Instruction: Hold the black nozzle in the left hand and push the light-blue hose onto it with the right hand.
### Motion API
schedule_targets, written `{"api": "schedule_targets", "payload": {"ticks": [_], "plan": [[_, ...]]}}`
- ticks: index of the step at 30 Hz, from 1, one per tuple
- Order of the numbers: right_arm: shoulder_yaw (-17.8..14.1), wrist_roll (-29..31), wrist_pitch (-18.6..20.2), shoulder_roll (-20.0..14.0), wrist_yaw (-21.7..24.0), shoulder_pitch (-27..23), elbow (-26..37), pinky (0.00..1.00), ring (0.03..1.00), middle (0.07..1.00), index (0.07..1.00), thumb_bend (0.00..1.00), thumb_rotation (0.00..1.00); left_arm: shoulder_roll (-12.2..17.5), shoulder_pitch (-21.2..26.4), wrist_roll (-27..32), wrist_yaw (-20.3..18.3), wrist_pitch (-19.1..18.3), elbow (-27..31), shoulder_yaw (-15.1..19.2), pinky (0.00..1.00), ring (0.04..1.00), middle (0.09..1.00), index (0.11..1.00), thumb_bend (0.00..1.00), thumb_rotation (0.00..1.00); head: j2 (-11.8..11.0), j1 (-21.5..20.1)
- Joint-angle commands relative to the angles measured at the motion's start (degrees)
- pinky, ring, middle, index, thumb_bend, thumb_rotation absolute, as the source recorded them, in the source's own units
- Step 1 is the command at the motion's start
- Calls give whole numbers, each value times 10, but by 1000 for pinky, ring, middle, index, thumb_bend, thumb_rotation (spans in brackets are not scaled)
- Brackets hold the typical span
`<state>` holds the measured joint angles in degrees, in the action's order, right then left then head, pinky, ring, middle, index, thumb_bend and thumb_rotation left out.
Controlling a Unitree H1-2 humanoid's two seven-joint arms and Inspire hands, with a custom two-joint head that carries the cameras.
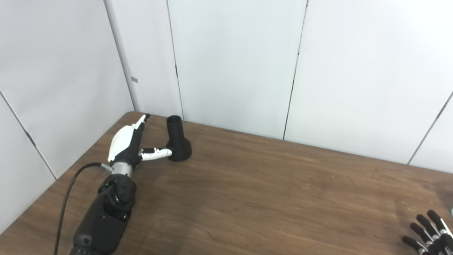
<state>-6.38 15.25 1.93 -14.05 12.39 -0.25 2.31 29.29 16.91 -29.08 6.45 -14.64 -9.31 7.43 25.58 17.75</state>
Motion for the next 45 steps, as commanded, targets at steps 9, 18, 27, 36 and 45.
{"api": "schedule_targets", "payload": {"ticks": [9, 18, 27, 36, 45], "plan": [[15, -7, 21, 4, -4, 14, 1, 801, 936, 951, 987, 650, 1000, 4, 59, 38, -24, -6, -27, -7, 1000, 982, 945, 905, 1000, 424, 8, -1], [15, -4, 30, 3, -10, 11, 2, 787, 924, 942, 1000, 675, 1000, -3, 84, 66, -55, -39, -53, -31, 1000, 1000, 967, 933, 1000, 457, 10, -4], [17, -5, 43, 5, -18, 9, 13, 787, 919, 933, 1000, 671, 1000, 2, 93, 41, -34, -27, -79, -64, 1000, 979, 941, 934, 1000, 443, 11, -5], [19, -5, 42, 5, -17, 10, 17, 790, 921, 935, 1000, 669, 1000, 10, 108, 13, -23, -29, -119, -91, 1000, 961, 941, 931, 1000, 438, 17, -6], [16, -3, 49, 2, -18, 13, 26, 788, 918, 930, 1000, 666, 1000, 10, 113, -4, -38, -49, -114, -111, 1000, 961, 939, 930, 1000, 441, 25, -8]]}}
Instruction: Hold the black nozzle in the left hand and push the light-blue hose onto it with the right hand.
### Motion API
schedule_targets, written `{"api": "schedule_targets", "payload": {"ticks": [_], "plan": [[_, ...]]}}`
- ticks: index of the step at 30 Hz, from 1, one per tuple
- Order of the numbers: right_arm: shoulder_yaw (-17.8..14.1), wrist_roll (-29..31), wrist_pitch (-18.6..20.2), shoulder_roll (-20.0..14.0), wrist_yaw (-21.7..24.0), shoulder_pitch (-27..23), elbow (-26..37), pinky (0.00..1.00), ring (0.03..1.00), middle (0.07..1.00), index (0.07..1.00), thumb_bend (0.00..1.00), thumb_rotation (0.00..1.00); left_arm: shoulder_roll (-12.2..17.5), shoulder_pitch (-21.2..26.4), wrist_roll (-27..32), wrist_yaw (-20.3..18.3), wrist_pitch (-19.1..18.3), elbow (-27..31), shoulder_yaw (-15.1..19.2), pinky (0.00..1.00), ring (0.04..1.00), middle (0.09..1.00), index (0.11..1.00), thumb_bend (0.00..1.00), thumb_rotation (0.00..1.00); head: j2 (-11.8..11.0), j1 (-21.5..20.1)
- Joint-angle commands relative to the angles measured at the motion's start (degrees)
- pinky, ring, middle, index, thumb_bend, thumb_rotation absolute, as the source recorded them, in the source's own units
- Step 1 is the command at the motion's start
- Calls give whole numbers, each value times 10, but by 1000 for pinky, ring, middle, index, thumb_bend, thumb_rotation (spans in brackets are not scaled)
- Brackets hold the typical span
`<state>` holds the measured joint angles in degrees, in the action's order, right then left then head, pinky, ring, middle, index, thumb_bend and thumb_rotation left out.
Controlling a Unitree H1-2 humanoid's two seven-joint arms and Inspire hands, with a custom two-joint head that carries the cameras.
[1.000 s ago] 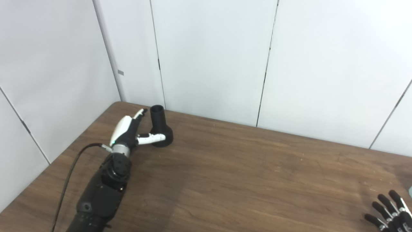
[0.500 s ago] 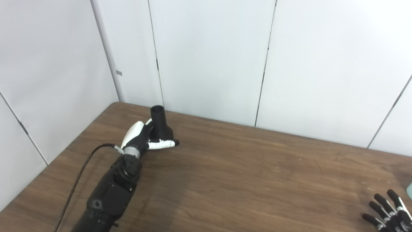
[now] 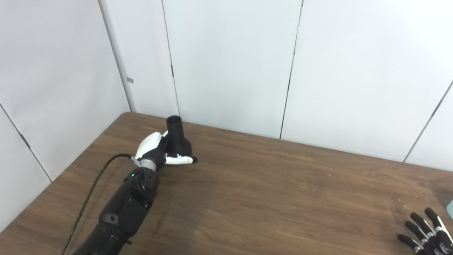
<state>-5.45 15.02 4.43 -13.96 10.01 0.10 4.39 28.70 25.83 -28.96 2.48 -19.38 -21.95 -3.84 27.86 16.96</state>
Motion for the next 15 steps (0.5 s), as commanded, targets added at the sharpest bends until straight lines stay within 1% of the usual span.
{"api": "schedule_targets", "payload": {"ticks": [1, 4, 6, 7, 10, 11, 12, 13, 14, 15], "plan": [[7, -2, 24, 1, 5, 9, 6, 787, 918, 930, 1000, 666, 1000, 14, 24, -3, 3, 2, 12, 2, 1000, 961, 939, 930, 1000, 435, 3, 0], [8, -2, 28, 1, 4, 10, 10, 786, 918, 928, 1000, 665, 1000, 12, 25, 8, 2, 13, 11, 7, 1000, 957, 936, 920, 1000, 400, 7, -2], [7, -2, 31, 0, 5, 9, 12, 781, 916, 928, 1000, 665, 1000, 9, 22, 19, -4, 17, 21, 11, 1000, 929, 881, 890, 1000, 371, 7, -2], [7, -2, 31, -1, 5, 8, 11, 779, 916, 927, 1000, 665, 1000, 7, 21, 27, -8, 18, 26, 14, 1000, 924, 871, 883, 1000, 365, 8, -2], [7, -4, 34, -2, 4, 7, 12, 745, 895, 920, 1000, 663, 1000, 2, 17, 50, -16, 22, 40, 24, 1000, 920, 828, 836, 1000, 302, 10, -4], [8, -6, 35, -2, 3, 7, 13, 738, 889, 915, 1000, 662, 1000, 0, 16, 60, -15, 29, 41, 29, 1000, 908, 821, 811, 980, 257, 10, -4], [8, -6, 36, -2, 3, 7, 14, 734, 885, 911, 1000, 661, 1000, -1, 16, 67, -14, 34, 41, 33, 987, 858, 787, 776, 947, 182, 11, -4], [8, -7, 38, -3, 2, 7, 16, 732, 882, 908, 1000, 661, 1000, -4, 15, 75, -9, 47, 39, 38, 978, 828, 766, 755, 927, 135, 12, -5], [8, -8, 39, -3, 2, 7, 19, 732, 882, 905, 1000, 660, 1000, -7, 15, 81, -1, 62, 35, 42, 785, 757, 702, 703, 903, 69, 12, -5], [8, -8, 41, -4, 2, 7, 21, 732, 881, 902, 1000, 659, 1000, -10, 14, 83, 4, 72, 33, 45, 649, 690, 650, 657, 886, 35, 12, -5]]}}
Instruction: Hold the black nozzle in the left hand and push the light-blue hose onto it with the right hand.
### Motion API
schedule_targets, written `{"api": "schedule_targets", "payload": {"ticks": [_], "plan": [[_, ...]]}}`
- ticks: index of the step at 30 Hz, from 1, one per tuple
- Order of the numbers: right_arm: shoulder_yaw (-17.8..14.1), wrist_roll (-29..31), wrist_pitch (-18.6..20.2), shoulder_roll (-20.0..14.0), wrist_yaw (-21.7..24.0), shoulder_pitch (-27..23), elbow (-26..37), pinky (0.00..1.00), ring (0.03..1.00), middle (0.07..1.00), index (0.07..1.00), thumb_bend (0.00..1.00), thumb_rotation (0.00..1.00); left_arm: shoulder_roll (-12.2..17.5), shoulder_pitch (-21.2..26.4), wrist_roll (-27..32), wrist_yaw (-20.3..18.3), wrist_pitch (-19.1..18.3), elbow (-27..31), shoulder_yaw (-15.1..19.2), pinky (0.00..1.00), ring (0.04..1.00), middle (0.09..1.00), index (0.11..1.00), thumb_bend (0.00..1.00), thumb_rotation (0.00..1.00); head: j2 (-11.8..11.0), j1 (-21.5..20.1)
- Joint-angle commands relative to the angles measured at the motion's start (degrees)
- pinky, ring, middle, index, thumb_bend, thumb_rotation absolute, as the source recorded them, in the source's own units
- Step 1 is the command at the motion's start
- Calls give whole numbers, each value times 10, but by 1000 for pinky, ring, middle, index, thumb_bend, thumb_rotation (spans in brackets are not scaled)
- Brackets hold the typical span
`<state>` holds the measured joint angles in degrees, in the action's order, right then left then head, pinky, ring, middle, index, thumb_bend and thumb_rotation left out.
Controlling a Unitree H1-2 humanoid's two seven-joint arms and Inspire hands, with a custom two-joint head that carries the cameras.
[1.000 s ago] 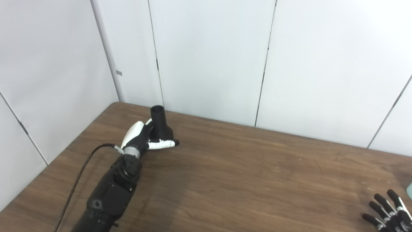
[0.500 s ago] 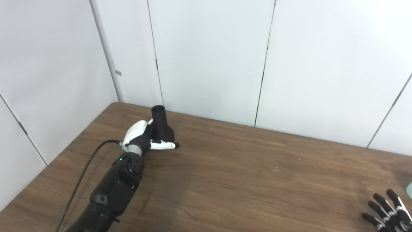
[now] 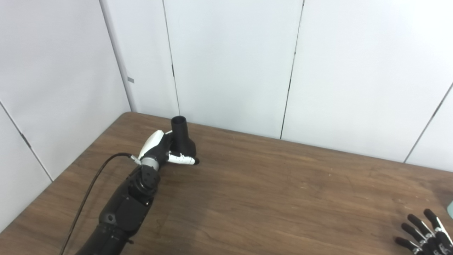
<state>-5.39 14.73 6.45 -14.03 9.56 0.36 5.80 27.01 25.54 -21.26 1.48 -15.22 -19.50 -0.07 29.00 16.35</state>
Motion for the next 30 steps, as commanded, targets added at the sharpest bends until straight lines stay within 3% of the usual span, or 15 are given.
{"api": "schedule_targets", "payload": {"ticks": [1, 2, 3, 5, 12, 17, 25, 30], "plan": [[7, -6, 23, -4, 6, 5, 10, 733, 881, 901, 1000, 659, 1000, 4, 16, 6, 24, 48, 2, 8, 565, 648, 617, 628, 876, 14, 2, -1], [6, -6, 24, -5, 6, 6, 13, 736, 881, 896, 1000, 658, 1000, 1, 16, 4, 34, 61, -4, 8, 532, 585, 546, 569, 703, 7, 3, -1], [6, -6, 25, -6, 6, 7, 14, 740, 880, 892, 1000, 657, 1000, -1, 16, 3, 40, 71, -8, 7, 502, 513, 514, 535, 607, 3, 3, -1], [5, -6, 26, -7, 6, 8, 17, 744, 880, 888, 1000, 657, 1000, -3, 15, 0, 48, 79, -12, 6, 470, 448, 488, 508, 526, 0, 3, -1], [-8, 1, 2, -22, 19, 32, -1, 754, 879, 881, 1000, 665, 1000, -2, 13, -4, 51, 85, -22, -2, 429, 422, 495, 485, 480, 0, 9, -13], [-14, -4, 39, -13, -3, 26, 35, 757, 876, 873, 1000, 691, 1000, -5, 12, -16, 55, 79, -16, -9, 428, 434, 473, 493, 480, 0, 10, -18], [-12, -10, 42, -11, -7, 25, 49, 755, 860, 852, 1000, 685, 1000, -12, 3, -17, 53, 91, 3, -14, 455, 428, 492, 483, 480, 0, 19, -39], [-10, -13, 52, -8, -9, 27, 71, 769, 871, 861, 1000, 684, 1000, -11, -6, -38, 49, 93, 34, -36, 363, 430, 484, 486, 478, 0, 24, -52]]}}
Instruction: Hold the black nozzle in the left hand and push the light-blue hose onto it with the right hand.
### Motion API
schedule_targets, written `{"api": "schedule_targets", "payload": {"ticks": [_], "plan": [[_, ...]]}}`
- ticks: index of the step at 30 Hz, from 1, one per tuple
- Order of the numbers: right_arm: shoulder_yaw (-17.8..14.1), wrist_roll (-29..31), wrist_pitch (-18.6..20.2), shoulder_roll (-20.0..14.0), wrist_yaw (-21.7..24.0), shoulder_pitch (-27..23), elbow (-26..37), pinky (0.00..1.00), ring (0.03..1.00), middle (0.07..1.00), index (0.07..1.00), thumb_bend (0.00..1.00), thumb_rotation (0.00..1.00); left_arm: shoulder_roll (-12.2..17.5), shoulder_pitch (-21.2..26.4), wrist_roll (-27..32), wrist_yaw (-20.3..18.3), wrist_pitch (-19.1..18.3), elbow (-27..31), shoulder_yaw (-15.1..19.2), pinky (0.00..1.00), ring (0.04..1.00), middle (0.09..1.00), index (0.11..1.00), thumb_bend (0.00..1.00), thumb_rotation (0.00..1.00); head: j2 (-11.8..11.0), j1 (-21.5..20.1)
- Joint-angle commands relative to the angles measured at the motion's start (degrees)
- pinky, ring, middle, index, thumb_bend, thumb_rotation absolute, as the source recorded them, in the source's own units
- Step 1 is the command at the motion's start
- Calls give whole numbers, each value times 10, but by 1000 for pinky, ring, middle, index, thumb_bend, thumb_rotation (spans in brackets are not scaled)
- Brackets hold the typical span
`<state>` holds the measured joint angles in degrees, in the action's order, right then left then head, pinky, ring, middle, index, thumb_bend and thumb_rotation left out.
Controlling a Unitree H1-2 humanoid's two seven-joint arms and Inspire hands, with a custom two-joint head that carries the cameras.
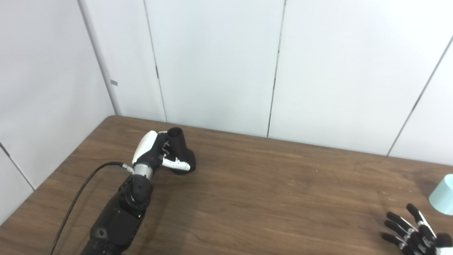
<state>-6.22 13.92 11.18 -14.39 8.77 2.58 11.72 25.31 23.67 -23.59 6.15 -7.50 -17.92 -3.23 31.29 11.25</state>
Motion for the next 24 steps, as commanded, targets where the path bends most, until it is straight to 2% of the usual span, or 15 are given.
{"api": "schedule_targets", "payload": {"ticks": [1, 2, 3, 4, 6, 9, 21, 24], "plan": [[-1, -7, 6, -3, -2, 4, 15, 770, 873, 862, 1000, 684, 1000, 9, 11, -26, 1, 14, 27, -13, 362, 433, 482, 484, 478, 0, 2, -3], [0, -8, 7, -3, -2, 3, 17, 774, 875, 864, 1000, 682, 1000, 10, 10, -34, 1, 13, 32, -18, 561, 437, 484, 484, 491, 0, 3, -6], [0, -9, 9, -3, -2, 3, 20, 776, 876, 865, 1000, 681, 1000, 12, 8, -42, 0, 13, 39, -24, 664, 438, 485, 484, 497, 0, 3, -6], [1, -10, 11, -2, -3, 2, 23, 779, 878, 866, 1000, 679, 1000, 13, 7, -49, 0, 14, 45, -29, 821, 442, 484, 485, 502, 0, 4, -8], [3, -13, 15, -2, -4, -2, 29, 782, 882, 870, 1000, 678, 1000, 15, 4, -61, -4, 16, 61, -39, 945, 443, 472, 493, 503, 0, 5, -9], [4, -17, 22, -2, -5, -5, 35, 787, 883, 873, 1000, 676, 1000, 13, 0, -69, -15, 17, 81, -45, 995, 440, 457, 502, 503, 0, 8, -11], [5, -18, 62, 0, -7, -9, 81, 799, 880, 854, 1000, 663, 1000, -23, -40, -52, -88, -1, 206, -57, 1000, 466, 448, 503, 502, 0, 27, -42], [5, -18, 71, 1, -7, -10, 88, 800, 883, 856, 1000, 661, 1000, -31, -49, -52, -99, 1, 221, -58, 1000, 469, 454, 500, 503, 0, 29, -49]]}}
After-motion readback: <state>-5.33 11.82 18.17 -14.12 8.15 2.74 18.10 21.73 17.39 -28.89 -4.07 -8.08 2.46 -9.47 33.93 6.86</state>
